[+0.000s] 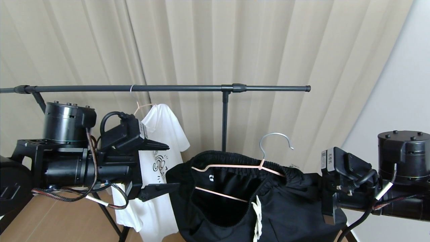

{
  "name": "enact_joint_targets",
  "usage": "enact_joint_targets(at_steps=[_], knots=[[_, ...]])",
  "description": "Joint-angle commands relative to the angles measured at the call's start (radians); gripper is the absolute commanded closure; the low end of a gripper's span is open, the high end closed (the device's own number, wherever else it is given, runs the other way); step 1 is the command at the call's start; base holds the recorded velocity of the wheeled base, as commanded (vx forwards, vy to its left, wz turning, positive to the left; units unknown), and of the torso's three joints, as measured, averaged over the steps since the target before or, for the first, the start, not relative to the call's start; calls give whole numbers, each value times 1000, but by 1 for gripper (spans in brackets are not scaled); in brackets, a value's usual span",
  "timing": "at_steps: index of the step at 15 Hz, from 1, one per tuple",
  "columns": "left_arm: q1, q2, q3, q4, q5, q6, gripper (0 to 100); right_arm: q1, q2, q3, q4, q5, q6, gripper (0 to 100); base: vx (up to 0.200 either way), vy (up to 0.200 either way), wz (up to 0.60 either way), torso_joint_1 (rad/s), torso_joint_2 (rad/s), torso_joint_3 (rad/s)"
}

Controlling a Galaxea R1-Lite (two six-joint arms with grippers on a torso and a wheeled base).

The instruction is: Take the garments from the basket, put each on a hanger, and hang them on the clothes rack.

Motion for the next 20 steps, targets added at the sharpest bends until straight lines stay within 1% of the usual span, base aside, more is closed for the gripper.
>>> enact_joint_targets(at_steps=[1,3,4,5,7,8,9,11,12,17,19,20], knots=[[4,77,-38,51,21,66,0,0,-22,8,-1,3,0,100,0,0,0,0,0,0],[-17,111,-60,57,78,86,0,0,-30,11,0,6,0,100,0,0,0,0,0,0],[-25,120,-73,57,81,93,0,0,-32,12,0,18,-2,100,0,0,0,0,0,0],[-37,128,-84,56,90,93,0,0,-33,15,0,27,-2,100,0,0,0,0,0,0],[-69,166,-132,56,155,87,0,0,-42,25,0,38,-8,100,0,0,0,0,0,0],[-85,179,-149,54,170,79,0,0,-44,25,0,38,-14,100,0,0,0,0,0,0],[-106,191,-176,54,175,46,0,0,-44,26,0,41,-28,100,0,0,0,0,0,0],[-148,209,-222,54,173,-33,0,0,-44,28,0,53,-29,100,0,0,0,0,0,0],[-160,218,-239,54,172,-49,0,0,-44,26,0,55,-29,100,0,0,0,0,0,0],[-227,258,-293,54,161,-52,0,0,-44,25,0,55,-29,100,0,0,0,0,0,0],[-261,260,-297,57,158,-52,0,0,-44,23,-1,56,-28,100,0,0,0,0,0,0],[-276,261,-297,57,143,-54,0,0,-44,22,-1,56,-28,100,0,0,0,0,0,0]])
